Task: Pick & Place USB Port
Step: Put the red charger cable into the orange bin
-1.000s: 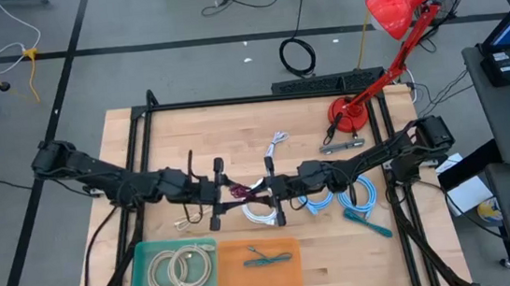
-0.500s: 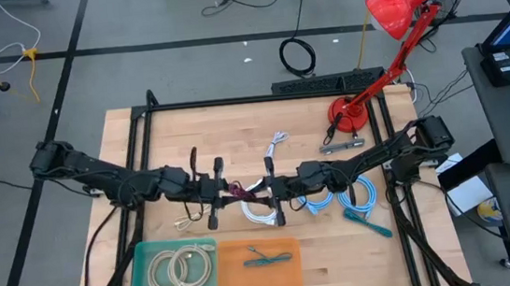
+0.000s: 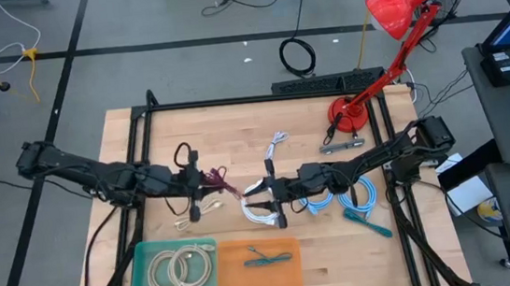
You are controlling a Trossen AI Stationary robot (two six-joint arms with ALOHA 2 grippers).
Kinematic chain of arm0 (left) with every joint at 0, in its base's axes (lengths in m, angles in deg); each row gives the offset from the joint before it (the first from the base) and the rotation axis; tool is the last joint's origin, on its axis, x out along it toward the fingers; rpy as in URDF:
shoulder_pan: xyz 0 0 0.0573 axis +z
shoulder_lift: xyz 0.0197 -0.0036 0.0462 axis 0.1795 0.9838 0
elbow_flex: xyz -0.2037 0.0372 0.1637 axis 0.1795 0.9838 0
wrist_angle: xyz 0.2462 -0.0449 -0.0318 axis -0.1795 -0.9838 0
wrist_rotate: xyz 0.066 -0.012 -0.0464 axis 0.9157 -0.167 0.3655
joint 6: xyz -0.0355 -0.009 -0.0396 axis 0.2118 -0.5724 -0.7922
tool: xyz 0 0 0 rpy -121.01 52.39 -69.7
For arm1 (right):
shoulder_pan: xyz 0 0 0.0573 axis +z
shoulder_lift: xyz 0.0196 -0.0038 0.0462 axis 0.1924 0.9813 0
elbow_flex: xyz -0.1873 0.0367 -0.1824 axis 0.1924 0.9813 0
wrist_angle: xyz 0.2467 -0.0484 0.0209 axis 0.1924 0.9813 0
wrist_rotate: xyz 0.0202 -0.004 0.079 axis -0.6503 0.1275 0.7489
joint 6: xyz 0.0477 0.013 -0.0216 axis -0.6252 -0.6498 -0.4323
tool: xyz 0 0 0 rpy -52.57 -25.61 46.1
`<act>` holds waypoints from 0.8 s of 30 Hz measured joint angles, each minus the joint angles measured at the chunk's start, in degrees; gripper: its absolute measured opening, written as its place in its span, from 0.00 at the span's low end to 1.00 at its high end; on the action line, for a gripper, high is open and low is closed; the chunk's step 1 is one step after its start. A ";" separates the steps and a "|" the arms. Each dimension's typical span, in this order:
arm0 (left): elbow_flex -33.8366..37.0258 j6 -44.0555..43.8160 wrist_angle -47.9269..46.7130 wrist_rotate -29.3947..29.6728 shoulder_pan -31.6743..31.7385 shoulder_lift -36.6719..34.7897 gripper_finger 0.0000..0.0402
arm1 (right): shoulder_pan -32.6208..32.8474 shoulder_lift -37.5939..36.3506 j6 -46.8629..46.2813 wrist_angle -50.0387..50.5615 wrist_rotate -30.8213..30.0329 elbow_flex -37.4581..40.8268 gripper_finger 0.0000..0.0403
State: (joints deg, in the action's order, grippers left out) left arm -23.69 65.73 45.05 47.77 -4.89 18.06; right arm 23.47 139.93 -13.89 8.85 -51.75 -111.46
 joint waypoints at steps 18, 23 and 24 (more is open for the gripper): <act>-3.79 -4.09 -12.41 2.35 -2.56 0.61 0.03 | -0.32 0.30 -1.17 -4.11 -0.61 0.02 0.36; -6.45 -3.37 -18.96 -0.04 -2.51 0.63 0.03 | -1.65 2.86 -4.47 -6.18 -0.26 0.07 0.36; -7.29 -3.17 -19.83 1.24 -2.84 0.72 0.03 | -2.12 3.35 -5.38 -6.66 -0.29 0.07 0.36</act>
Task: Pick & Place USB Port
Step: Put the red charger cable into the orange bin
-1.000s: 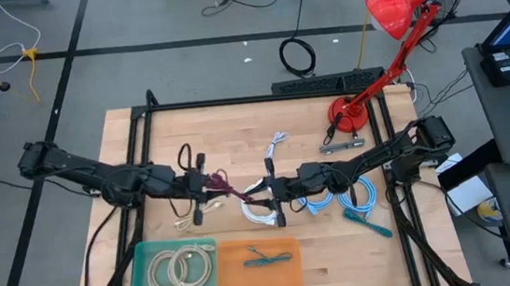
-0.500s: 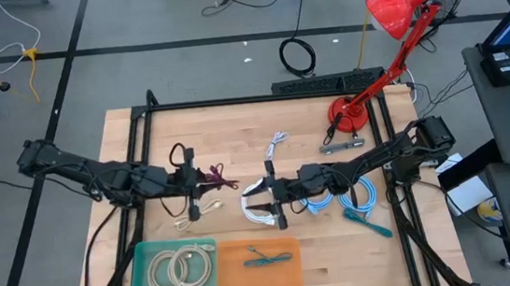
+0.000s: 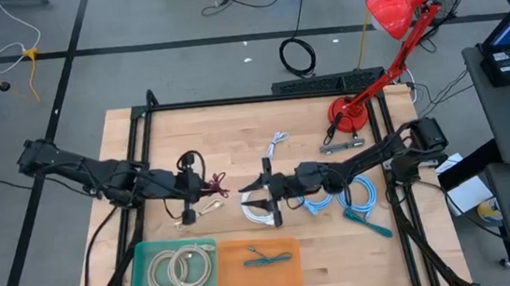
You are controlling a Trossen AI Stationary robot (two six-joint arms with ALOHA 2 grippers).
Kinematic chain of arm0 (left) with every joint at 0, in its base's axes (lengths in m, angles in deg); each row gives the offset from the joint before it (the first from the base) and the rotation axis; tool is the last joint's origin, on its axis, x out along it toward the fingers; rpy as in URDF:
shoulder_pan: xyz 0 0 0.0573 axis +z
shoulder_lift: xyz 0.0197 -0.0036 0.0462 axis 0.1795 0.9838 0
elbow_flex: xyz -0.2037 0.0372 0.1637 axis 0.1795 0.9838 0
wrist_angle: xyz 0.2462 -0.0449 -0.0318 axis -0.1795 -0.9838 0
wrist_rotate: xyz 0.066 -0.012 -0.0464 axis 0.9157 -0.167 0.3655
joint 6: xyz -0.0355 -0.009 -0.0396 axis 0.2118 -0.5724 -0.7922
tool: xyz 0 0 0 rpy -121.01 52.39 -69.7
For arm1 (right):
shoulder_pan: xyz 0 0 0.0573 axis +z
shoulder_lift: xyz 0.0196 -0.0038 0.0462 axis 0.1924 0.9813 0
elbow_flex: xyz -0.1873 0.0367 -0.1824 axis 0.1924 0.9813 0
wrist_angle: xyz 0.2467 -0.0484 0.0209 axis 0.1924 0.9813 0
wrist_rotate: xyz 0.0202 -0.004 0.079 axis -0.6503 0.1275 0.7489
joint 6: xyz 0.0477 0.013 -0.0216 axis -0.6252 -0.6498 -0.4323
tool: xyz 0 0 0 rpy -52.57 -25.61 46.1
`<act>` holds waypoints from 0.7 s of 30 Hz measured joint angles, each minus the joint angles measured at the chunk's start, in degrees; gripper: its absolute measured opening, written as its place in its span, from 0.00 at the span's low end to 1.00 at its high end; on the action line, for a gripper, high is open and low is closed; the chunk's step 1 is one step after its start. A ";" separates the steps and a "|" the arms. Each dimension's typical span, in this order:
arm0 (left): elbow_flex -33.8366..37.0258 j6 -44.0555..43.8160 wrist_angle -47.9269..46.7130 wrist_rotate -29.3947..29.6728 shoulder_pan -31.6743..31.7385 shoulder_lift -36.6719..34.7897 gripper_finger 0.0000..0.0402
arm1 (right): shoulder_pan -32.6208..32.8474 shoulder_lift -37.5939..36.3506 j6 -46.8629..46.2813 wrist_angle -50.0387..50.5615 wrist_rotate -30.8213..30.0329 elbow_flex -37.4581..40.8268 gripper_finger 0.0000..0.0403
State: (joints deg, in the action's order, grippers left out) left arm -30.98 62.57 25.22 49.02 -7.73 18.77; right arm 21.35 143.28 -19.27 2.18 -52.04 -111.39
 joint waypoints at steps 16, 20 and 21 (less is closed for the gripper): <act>-4.13 0.36 -0.27 2.21 -1.24 10.24 0.03 | 0.05 4.62 -0.18 -13.92 0.01 -0.02 0.47; -4.15 1.69 2.76 2.23 -0.89 10.97 0.03 | -0.03 4.62 -0.45 -13.71 -0.06 -0.04 0.47; -4.13 1.82 2.92 2.21 -0.82 10.98 0.03 | -0.03 4.62 -0.45 -13.64 -0.14 -0.04 0.47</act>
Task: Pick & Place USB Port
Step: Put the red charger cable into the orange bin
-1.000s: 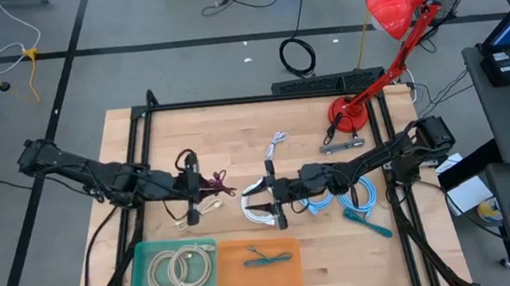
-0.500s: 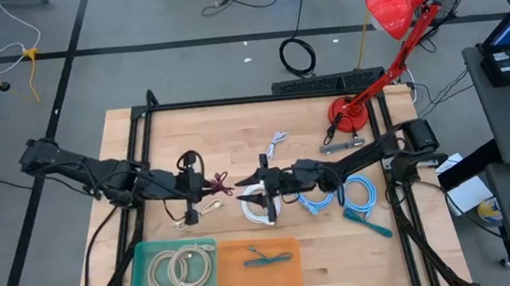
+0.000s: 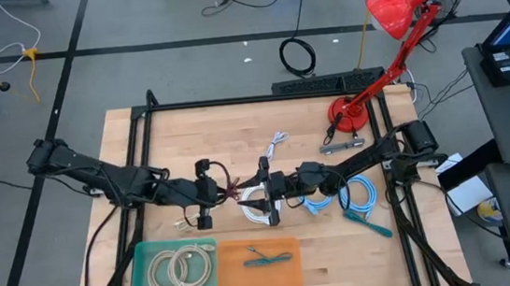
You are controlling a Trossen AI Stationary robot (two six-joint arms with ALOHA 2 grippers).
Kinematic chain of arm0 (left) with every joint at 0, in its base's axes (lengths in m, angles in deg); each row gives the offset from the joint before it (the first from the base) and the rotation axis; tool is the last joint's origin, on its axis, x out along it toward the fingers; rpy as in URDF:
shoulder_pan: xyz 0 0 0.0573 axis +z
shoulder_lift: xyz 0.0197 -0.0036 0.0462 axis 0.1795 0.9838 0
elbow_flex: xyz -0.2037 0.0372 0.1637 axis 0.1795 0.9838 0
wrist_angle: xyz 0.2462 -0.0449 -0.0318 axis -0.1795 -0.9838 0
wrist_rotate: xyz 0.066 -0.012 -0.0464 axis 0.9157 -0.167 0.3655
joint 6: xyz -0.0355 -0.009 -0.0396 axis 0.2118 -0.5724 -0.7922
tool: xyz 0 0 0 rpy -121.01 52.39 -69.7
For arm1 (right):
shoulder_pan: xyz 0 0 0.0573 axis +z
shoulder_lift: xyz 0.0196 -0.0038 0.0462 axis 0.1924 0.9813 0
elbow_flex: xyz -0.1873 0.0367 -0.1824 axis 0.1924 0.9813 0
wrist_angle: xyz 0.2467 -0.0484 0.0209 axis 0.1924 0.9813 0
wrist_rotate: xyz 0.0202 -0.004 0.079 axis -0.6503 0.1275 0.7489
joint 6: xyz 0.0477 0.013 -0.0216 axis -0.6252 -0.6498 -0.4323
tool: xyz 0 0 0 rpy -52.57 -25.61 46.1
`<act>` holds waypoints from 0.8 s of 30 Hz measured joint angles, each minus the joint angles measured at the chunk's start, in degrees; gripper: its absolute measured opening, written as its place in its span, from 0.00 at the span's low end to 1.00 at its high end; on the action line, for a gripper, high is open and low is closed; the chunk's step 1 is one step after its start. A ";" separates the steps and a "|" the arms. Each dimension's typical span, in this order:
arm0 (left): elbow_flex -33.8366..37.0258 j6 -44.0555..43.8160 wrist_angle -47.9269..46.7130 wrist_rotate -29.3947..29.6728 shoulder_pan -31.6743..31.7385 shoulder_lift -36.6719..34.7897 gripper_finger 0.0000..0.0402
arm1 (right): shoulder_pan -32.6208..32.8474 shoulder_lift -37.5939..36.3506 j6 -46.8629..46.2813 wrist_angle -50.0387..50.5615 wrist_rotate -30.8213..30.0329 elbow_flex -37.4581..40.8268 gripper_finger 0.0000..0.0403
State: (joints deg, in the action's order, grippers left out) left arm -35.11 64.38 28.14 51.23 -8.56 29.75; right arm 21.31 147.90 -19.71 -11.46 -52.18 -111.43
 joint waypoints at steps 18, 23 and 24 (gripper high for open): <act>0.00 1.41 4.64 -3.04 -0.59 0.35 0.03 | -0.13 0.00 0.25 0.07 -0.33 0.00 0.47; -0.02 1.83 6.66 -3.86 -1.07 1.22 0.03 | -0.44 0.00 0.20 0.10 -0.22 0.00 0.48; -0.02 1.91 6.34 -3.86 -1.07 1.50 0.03 | -0.43 0.00 0.20 0.13 -0.24 0.00 0.48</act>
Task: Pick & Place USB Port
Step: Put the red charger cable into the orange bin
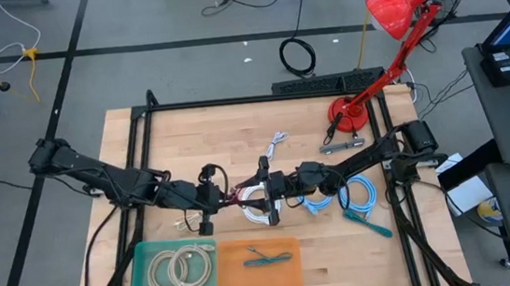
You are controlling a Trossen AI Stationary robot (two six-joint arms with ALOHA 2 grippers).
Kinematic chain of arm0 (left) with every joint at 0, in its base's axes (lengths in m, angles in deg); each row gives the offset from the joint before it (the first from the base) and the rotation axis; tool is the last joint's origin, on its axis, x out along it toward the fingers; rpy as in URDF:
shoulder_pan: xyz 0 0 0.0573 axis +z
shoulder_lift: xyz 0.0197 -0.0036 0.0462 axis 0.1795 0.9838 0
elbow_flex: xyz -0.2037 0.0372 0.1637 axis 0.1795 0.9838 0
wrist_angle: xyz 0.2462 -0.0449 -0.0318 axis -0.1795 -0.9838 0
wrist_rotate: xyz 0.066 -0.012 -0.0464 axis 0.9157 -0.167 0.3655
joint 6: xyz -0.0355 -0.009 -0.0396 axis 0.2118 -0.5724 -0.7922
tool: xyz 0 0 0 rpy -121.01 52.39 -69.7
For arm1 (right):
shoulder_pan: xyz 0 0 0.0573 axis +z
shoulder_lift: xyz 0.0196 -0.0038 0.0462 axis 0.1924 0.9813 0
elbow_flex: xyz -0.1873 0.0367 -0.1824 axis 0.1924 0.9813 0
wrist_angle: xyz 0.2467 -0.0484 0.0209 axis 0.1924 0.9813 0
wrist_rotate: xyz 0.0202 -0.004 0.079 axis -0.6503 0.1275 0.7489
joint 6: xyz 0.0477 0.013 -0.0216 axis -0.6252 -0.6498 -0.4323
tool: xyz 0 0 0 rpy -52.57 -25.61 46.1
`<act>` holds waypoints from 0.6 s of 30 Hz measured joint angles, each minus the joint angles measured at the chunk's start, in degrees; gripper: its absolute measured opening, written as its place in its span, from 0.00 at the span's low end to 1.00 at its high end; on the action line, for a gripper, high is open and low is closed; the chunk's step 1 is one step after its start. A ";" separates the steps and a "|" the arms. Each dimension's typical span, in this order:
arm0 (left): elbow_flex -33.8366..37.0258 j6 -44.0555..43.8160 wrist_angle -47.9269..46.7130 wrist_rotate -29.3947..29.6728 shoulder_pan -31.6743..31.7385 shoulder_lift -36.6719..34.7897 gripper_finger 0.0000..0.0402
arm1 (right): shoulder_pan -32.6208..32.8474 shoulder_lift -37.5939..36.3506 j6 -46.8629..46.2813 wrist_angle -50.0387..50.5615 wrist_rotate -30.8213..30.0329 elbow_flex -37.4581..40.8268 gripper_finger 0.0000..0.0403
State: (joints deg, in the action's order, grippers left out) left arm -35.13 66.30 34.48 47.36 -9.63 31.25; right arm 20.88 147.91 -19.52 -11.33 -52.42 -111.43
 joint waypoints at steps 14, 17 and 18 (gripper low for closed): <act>0.04 0.86 1.18 1.13 1.95 2.89 0.03 | 0.04 0.02 -0.44 0.66 0.00 0.00 0.37; 0.04 0.83 1.32 1.06 1.95 2.09 0.03 | 0.04 0.02 -0.22 0.78 0.00 0.00 0.29; 0.04 0.75 1.19 0.85 1.95 2.06 0.03 | 0.05 0.02 -0.16 0.84 0.01 0.00 0.26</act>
State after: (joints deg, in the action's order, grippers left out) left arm -35.09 67.05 35.67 48.21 -7.68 33.31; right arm 20.93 147.92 -19.67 -10.49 -52.41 -111.43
